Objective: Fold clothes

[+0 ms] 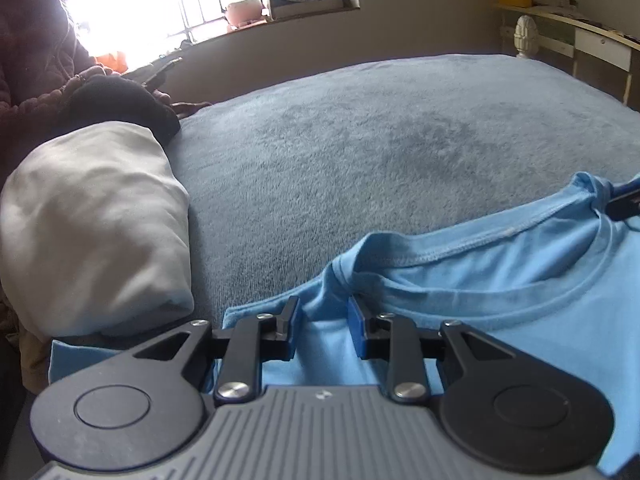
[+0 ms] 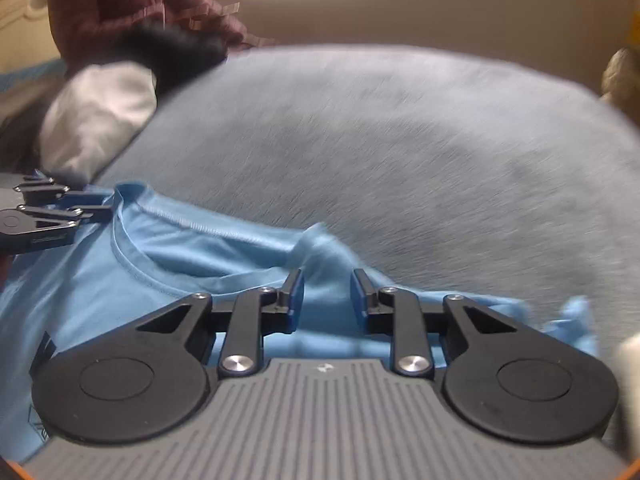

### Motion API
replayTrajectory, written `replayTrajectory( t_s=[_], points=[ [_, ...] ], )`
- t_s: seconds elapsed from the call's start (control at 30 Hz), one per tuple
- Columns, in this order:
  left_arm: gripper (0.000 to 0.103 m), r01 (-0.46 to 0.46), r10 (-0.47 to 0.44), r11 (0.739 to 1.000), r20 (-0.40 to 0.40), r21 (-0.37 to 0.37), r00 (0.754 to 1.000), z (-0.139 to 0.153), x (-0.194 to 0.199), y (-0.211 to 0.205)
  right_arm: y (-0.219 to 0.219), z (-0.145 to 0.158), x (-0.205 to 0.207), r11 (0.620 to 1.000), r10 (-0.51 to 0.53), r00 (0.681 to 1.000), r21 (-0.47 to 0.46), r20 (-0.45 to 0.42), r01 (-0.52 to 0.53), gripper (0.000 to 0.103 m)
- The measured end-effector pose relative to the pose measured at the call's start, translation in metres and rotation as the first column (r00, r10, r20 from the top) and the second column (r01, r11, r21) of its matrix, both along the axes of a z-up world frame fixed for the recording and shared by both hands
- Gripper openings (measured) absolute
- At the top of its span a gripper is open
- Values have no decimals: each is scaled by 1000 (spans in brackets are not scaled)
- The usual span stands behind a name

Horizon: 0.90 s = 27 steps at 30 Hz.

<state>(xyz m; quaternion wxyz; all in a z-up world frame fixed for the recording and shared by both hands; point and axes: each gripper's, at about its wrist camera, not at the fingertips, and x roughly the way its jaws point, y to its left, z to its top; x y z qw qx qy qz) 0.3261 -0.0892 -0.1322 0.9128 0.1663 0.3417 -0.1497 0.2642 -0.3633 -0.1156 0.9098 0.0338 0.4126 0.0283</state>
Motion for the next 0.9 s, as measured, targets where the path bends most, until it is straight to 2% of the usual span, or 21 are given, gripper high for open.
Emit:
replayTrajectory(
  t_s=[0.1, 0.17, 0.23, 0.27, 0.3, 0.4, 0.57, 0.7, 0.77, 0.9],
  points=[
    [29, -60, 61, 998, 12, -33, 998, -2, 9, -1, -4, -10, 31, 993, -100, 995, 59, 12, 99, 20],
    [37, -100, 100, 994, 11, -54, 995, 0, 13, 3, -13, -11, 47, 976, -187, 982, 111, 3, 186, 20],
    [62, -145, 145, 985, -4, -92, 989, 7, 14, 13, -21, -6, 53, 951, -264, 964, 165, -7, 262, 19],
    [67, -170, 169, 979, -16, -115, 986, 12, 14, 20, -23, -2, 50, 944, -280, 960, 181, -3, 276, 22],
    [73, -187, 185, 972, -28, -141, 982, 18, 13, 29, -22, 2, 45, 944, -278, 961, 189, 10, 271, 22],
    [74, -192, 183, 954, -60, -231, 981, 43, 3, 62, -21, 13, 27, 944, -271, 961, 210, 50, 255, 24],
    [85, -225, 220, 941, -50, -252, 974, 103, -26, 128, -16, 32, -1, 944, -260, 959, 240, 109, 228, 27],
    [93, -280, 283, 931, -22, -236, 959, 140, -57, 177, 3, 45, -15, 946, -234, 965, 256, 115, 199, 27],
    [97, -292, 298, 925, -14, -241, 954, 142, -73, 195, 18, 53, -14, 949, -204, 973, 265, 108, 170, 27],
    [96, -379, 381, 894, -37, -239, 924, 116, -90, 215, 61, 70, 3, 960, -163, 986, 236, 29, 152, 28]
  ],
)
